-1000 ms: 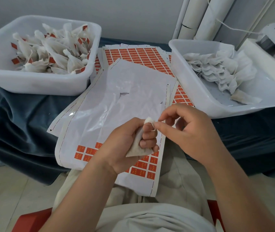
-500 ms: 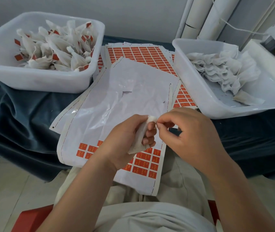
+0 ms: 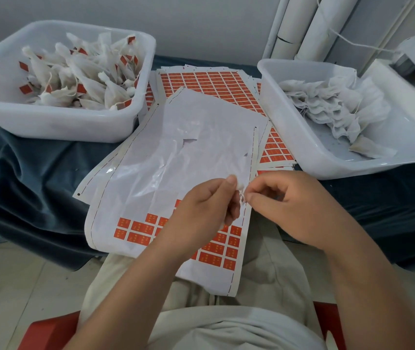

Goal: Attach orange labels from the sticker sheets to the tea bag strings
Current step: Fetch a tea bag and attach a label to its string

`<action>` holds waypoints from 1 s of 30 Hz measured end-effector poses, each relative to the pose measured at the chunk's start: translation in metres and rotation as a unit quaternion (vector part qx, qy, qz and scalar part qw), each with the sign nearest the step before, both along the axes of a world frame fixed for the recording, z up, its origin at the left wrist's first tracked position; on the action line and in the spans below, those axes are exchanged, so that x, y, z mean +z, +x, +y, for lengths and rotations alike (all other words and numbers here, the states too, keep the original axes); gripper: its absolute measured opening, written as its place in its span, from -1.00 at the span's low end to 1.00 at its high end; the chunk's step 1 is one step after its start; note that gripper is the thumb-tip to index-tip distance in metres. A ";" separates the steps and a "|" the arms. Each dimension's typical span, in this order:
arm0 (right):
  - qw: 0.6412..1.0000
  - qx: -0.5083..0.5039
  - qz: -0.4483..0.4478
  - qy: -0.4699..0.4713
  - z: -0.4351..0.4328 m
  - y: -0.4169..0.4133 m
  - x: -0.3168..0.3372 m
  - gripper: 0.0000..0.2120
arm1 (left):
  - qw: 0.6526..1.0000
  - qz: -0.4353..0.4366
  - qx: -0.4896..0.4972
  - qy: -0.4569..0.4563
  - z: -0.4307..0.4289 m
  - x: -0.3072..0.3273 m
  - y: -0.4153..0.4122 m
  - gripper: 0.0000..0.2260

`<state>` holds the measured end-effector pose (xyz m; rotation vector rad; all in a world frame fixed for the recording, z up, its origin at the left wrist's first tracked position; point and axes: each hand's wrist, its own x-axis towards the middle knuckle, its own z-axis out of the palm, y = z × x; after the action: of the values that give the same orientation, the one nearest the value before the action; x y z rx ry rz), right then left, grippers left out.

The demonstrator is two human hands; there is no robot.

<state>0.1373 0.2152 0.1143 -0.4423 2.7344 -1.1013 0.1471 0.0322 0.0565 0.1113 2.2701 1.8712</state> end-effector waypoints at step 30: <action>0.945 0.020 -0.239 -0.222 -0.008 -0.016 -0.028 -0.60 | 0.981 0.135 0.139 -0.005 -0.002 0.006 0.001 -0.82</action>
<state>0.1212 0.2073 0.0859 -0.2369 2.0493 -1.5766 0.1482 0.0302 0.0624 0.0512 2.5914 2.0905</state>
